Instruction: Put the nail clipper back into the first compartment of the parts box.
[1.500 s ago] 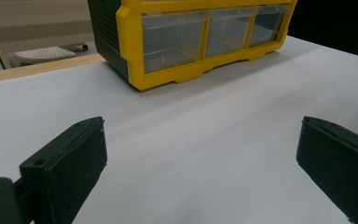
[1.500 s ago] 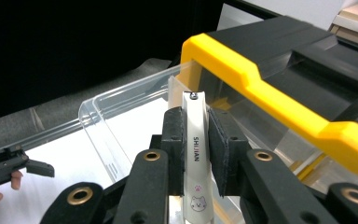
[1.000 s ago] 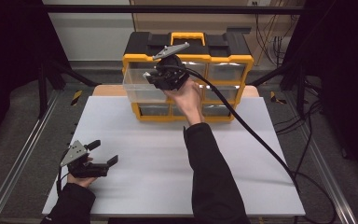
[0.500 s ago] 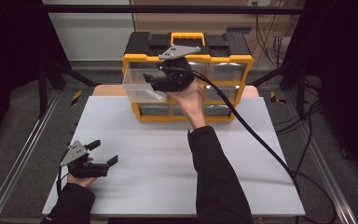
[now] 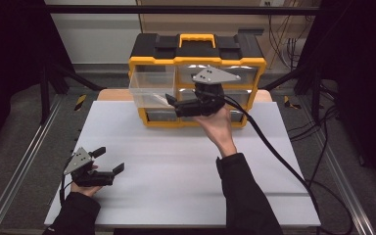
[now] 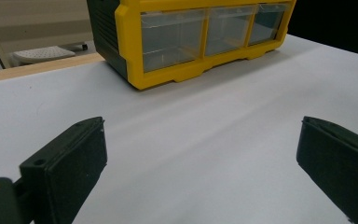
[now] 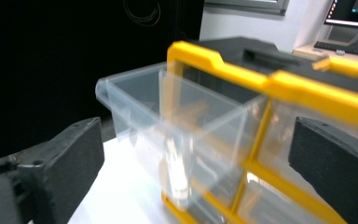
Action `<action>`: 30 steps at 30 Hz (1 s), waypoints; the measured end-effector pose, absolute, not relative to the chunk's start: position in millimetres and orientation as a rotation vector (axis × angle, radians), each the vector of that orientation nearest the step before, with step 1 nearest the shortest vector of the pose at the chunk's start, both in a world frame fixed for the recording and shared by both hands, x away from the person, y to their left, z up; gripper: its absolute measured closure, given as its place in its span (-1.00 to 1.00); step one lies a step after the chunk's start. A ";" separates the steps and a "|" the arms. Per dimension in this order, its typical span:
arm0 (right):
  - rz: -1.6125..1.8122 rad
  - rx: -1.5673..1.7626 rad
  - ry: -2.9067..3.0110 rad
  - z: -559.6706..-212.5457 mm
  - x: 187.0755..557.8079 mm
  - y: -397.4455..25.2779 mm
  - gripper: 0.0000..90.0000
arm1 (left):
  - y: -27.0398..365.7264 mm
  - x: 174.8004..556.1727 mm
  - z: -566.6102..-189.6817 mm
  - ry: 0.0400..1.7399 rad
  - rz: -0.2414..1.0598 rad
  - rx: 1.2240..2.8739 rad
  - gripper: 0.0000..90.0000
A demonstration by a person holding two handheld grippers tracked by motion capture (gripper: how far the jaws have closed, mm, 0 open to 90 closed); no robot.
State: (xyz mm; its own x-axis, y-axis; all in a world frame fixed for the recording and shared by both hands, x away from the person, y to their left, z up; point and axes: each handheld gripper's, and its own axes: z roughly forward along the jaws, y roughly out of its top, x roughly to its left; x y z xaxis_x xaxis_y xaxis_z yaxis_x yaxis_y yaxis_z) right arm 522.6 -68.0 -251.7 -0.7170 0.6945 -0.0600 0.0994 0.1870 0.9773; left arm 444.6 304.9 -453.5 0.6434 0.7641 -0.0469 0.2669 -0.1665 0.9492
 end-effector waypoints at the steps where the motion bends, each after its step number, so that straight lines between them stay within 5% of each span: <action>1: 1.563 0.747 1.967 -256.0 520.0 -72.4 -0.94 | 304.9 444.6 -453.5 0.842 0.547 1.731 -0.96; 30: 1.558 0.961 1.944 -408.4 461.8 -204.3 -0.98 | 302.4 444.6 -455.3 0.843 0.542 1.746 -0.96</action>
